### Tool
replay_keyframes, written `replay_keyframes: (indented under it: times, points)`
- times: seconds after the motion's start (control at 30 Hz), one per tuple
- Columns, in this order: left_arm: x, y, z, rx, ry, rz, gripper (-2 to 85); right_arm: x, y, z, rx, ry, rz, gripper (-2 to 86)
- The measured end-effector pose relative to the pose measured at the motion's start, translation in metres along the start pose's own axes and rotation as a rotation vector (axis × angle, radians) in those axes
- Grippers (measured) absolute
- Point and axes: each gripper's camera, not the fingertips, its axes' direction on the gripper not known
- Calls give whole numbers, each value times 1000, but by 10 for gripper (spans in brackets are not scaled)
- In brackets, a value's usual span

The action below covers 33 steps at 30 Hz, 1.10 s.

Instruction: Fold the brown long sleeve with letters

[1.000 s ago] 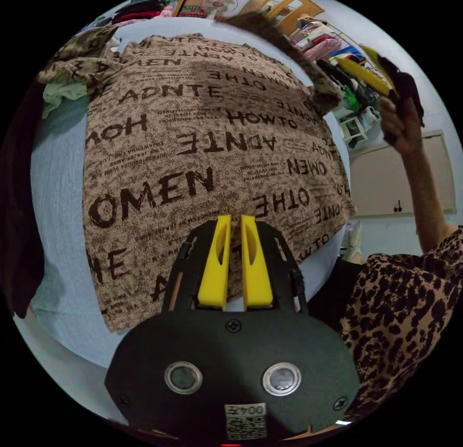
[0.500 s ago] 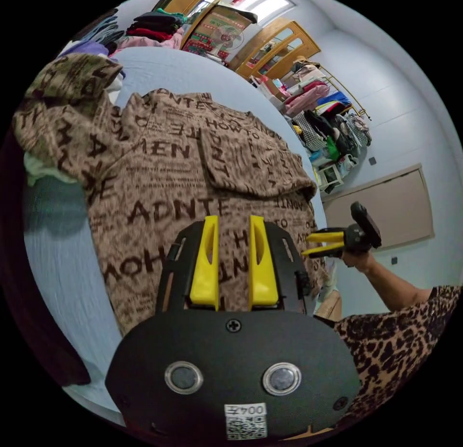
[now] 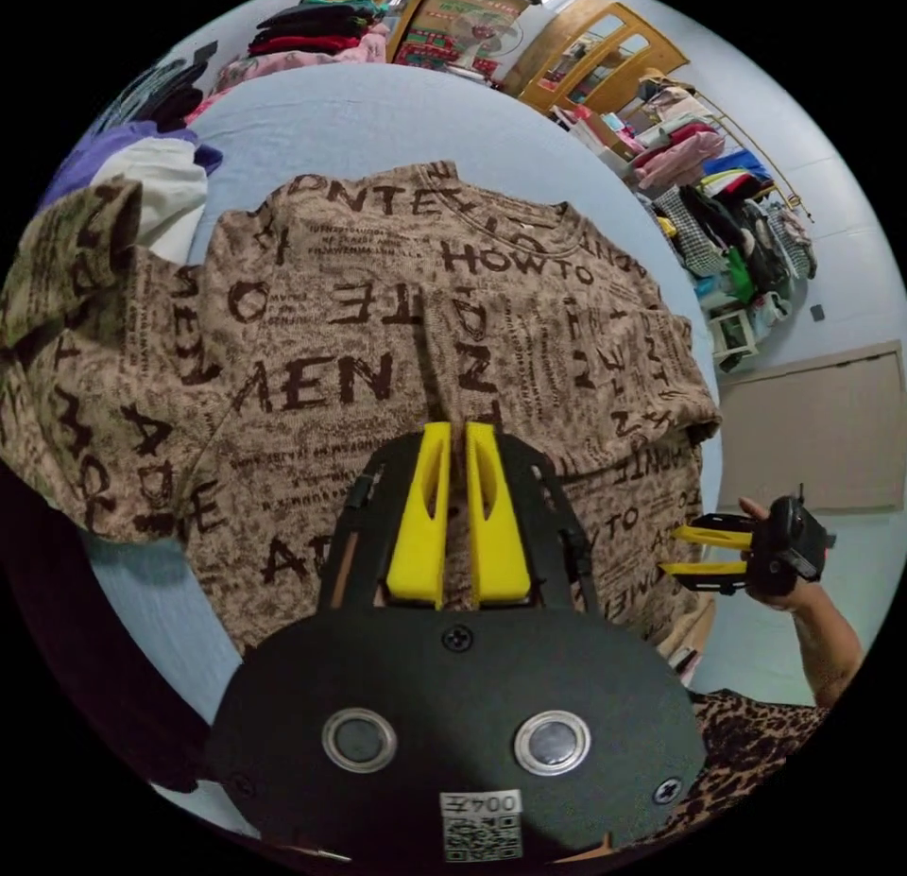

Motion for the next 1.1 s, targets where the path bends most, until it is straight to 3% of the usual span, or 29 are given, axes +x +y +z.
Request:
replay_keyframes:
  times: [0.27,0.43,0.6,0.87,1.1]
  points:
    - [49,0,-33,258,-178,104,37,22,1,-27,-60,-88,44,80]
    - [29,7,16,113,-167,87,63,31,9,-36,-67,-121,14,70]
    - [38,19,10,246,-187,83,74,22,26,-42,-15,-42,-7,60]
    - [215,-66,66,144,-67,581,86,10,44,-44,-5,48,-31,56]
    - [350,-116,160,-52,-62,817,99,10,66,-41,47,74,-45,46]
